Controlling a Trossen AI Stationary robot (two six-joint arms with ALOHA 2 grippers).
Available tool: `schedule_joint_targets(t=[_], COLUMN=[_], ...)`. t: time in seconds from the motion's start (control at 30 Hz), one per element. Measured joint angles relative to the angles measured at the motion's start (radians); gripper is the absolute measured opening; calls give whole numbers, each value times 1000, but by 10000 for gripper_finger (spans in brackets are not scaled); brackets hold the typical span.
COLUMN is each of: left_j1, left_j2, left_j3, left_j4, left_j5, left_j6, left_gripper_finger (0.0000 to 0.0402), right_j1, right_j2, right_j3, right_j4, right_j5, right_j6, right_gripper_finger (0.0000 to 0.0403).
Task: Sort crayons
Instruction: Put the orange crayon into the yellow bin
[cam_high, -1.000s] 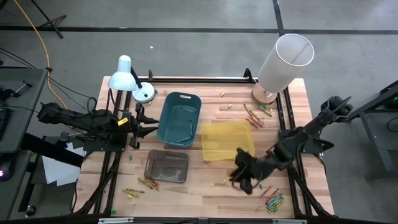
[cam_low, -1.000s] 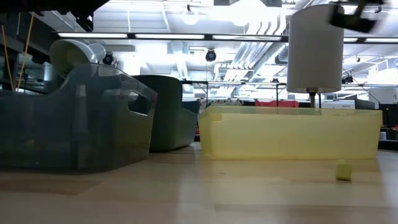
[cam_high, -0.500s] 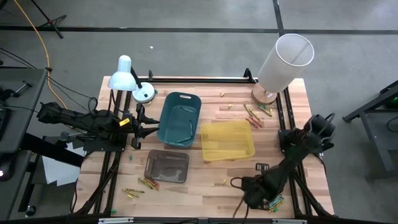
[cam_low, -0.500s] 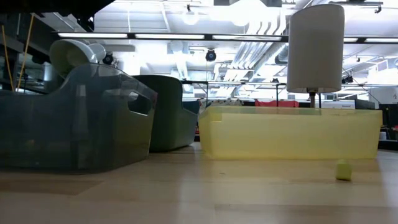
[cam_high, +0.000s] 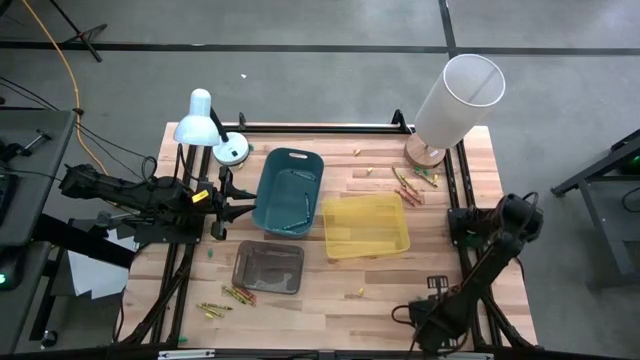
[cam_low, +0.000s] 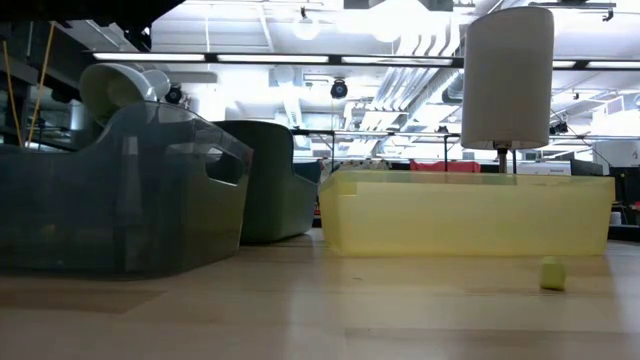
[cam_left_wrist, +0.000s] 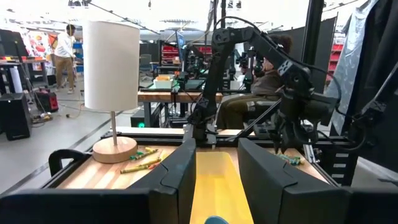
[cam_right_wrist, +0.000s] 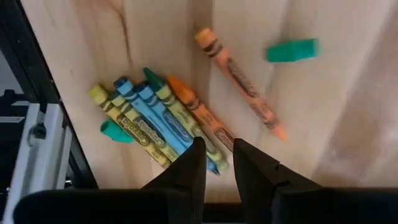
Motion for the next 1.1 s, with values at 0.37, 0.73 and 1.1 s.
schedule_joint_targets(t=[0.37, 0.73, 1.1], left_j1=[0, 0, 0], left_j2=[0, 0, 0], left_j3=[0, 0, 0], left_j4=[2, 0, 0], left_j5=[0, 0, 0], left_j6=[17, 16, 16], left_gripper_finger=[106, 106, 106], right_j1=[-24, -25, -25], right_j2=[0, 0, 0], right_j3=[-39, -39, -39], right_j4=[19, 18, 18], right_j5=[57, 89, 97], right_j6=[-59, -178, -184], right_gripper_finger=[76, 76, 76])
